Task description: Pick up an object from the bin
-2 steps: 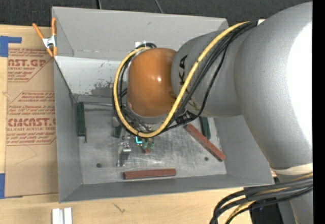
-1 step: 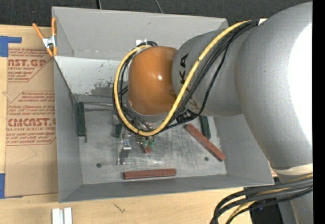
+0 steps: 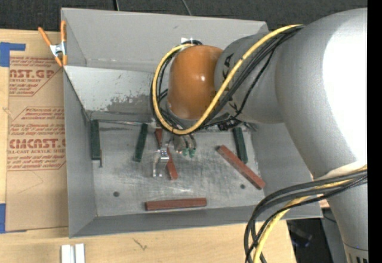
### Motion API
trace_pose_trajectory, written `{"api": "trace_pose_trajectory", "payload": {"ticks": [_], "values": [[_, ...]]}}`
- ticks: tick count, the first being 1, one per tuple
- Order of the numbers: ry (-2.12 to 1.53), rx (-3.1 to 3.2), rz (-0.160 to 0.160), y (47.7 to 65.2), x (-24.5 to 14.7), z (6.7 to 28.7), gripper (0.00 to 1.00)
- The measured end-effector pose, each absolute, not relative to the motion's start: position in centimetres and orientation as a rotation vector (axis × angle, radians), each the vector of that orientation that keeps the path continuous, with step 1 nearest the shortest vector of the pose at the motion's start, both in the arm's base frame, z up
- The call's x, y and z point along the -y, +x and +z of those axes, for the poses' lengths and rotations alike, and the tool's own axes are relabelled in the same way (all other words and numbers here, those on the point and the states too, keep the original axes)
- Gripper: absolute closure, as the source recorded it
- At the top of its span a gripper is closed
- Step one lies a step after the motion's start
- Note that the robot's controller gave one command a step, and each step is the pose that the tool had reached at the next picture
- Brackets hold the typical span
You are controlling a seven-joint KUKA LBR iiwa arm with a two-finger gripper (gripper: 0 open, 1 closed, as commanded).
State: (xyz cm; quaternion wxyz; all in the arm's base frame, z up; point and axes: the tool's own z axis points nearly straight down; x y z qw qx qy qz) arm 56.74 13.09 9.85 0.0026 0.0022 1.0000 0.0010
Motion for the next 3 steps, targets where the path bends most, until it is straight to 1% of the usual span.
{"api": "trace_pose_trajectory", "payload": {"ticks": [1,2,3], "values": [[-0.244,-3.128,0.001,57.5,-11.6,7.5,0.00],[0.069,-3.141,0.002,54.4,-10.9,9.3,0.00],[-0.190,-3.134,0.001,55.0,-11.4,8.2,0.00]]}}
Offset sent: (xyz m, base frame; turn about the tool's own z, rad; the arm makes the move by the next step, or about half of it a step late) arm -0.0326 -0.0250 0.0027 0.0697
